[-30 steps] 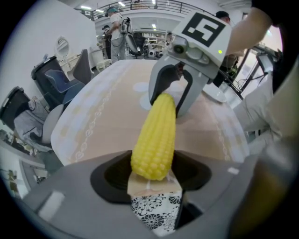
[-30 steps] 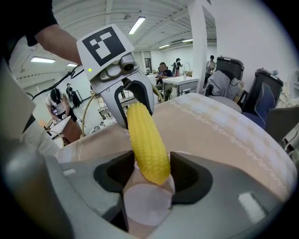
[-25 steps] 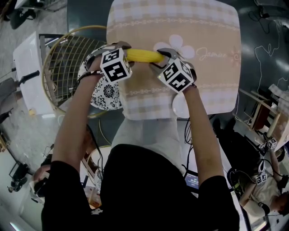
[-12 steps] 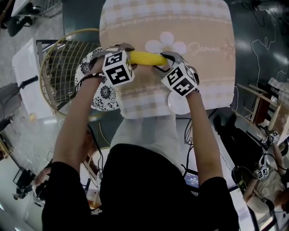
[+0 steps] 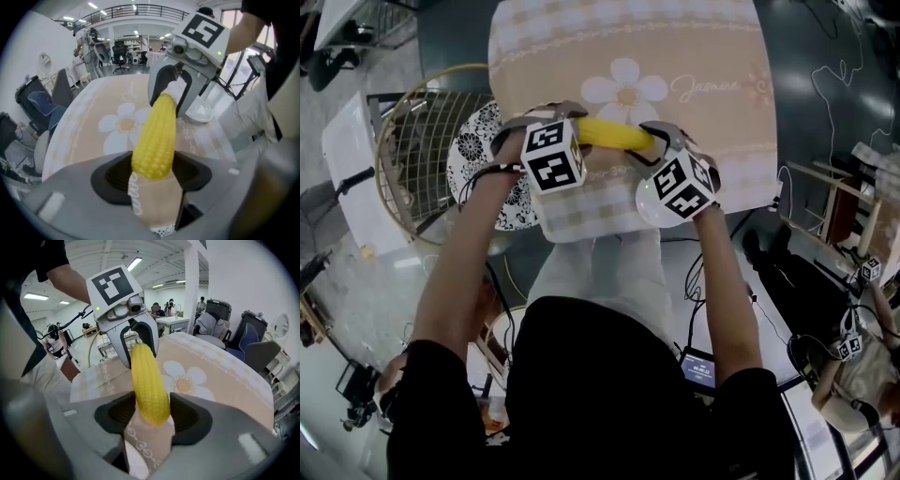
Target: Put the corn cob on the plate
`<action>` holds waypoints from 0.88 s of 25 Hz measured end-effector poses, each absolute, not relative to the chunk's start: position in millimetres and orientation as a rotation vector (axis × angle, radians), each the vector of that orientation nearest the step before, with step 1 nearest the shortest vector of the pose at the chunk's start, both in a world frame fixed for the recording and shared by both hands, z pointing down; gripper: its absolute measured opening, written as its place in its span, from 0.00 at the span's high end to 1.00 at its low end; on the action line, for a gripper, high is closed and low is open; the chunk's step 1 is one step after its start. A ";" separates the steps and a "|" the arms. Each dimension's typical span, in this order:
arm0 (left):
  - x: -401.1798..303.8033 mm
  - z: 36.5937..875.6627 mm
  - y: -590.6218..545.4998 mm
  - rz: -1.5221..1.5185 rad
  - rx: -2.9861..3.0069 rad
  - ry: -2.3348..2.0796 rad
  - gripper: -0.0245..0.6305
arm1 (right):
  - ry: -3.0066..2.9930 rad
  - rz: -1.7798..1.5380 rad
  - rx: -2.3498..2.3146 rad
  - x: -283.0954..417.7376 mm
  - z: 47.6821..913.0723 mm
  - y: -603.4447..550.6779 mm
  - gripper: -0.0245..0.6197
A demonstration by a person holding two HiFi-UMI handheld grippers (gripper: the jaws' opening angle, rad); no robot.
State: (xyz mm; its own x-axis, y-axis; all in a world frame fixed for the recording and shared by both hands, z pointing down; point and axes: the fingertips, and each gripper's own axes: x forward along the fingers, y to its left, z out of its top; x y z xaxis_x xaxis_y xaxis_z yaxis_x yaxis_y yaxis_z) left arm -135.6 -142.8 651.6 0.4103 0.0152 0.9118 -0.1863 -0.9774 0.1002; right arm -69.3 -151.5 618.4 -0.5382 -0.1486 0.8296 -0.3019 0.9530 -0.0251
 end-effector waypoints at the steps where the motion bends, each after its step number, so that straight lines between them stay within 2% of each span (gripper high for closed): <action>1: -130.2 651.1 -139.7 1.606 2.483 -0.142 0.54 | -2.147 0.204 0.323 -64.1 617.2 -147.6 0.61; 22: -40.9 653.0 -72.5 1.600 2.542 0.042 0.55 | -2.073 0.290 0.363 21.4 614.7 -74.2 0.62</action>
State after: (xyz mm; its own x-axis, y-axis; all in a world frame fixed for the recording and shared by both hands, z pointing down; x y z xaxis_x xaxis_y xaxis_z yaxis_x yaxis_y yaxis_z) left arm -40.9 -72.5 653.0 0.4349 0.0966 0.8953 -0.0498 -0.9901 0.1310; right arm 21.4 -74.2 614.7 -0.4808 -0.1384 0.8658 -0.3708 0.9269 -0.0578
